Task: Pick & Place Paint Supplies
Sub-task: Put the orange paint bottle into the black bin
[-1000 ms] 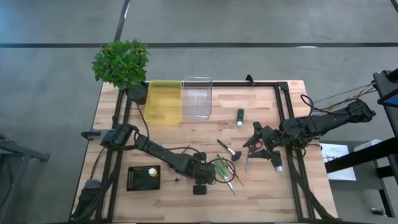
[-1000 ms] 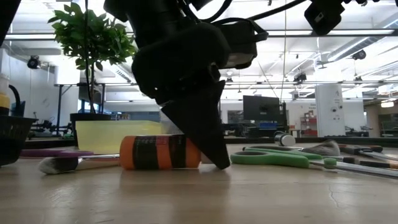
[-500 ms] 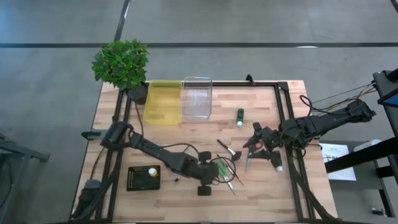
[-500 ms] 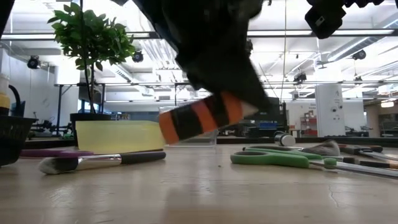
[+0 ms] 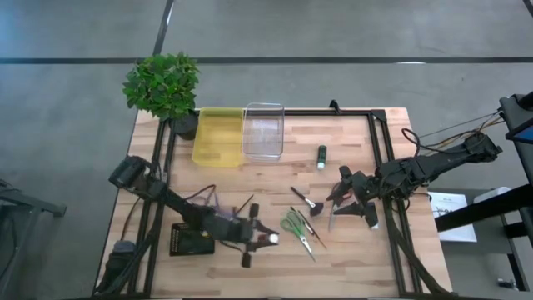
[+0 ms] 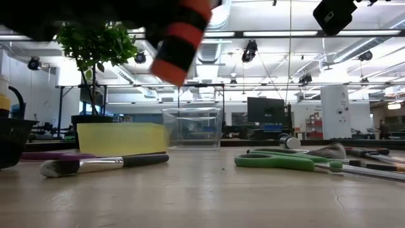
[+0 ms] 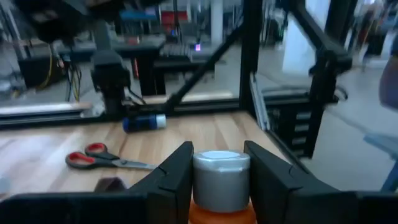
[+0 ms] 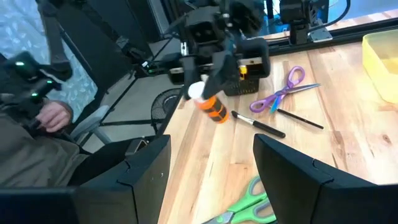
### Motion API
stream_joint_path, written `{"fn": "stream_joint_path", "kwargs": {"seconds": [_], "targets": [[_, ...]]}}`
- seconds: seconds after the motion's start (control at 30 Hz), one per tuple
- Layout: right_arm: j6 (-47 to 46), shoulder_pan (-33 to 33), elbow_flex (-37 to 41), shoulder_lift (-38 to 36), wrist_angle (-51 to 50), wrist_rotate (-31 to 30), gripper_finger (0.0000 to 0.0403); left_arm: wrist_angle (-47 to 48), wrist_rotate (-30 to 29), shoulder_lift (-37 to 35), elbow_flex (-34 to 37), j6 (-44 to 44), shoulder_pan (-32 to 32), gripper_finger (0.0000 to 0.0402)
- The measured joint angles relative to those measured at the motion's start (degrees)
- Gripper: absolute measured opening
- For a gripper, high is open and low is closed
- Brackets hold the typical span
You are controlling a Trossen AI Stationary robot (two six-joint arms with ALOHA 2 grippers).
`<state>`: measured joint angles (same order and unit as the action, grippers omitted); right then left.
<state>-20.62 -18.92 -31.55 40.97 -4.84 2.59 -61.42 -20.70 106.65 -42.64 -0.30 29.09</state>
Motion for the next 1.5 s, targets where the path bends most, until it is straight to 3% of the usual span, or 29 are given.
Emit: {"fn": "stream_joint_path", "kwargs": {"seconds": [0.17,0.53,1.03,1.3,1.5], "targets": [[0.04,0.02,-0.02,-0.64,1.15,-0.75,0.0228,-12.5,-0.56,4.5,2.94,0.38,-0.13,0.0117],[0.26,0.02,-0.02,-0.83,0.75,-1.22,0.0228,-5.34,1.84,8.13,-5.2,5.24,-3.43,0.0117],[1.33,0.02,0.28,-0.79,0.59,-1.07,0.0228,-6.01,16.32,8.26,-3.83,5.22,-14.45,0.0117],[1.36,0.02,0.68,-0.79,0.72,-1.07,0.0228,-5.05,15.93,8.32,-3.81,6.07,-14.93,0.0117],[1.53,0.04,0.85,-0.79,0.89,-1.09,0.0228,-11.4,14.75,14.54,-3.93,4.78,-15.67,0.0117]]}}
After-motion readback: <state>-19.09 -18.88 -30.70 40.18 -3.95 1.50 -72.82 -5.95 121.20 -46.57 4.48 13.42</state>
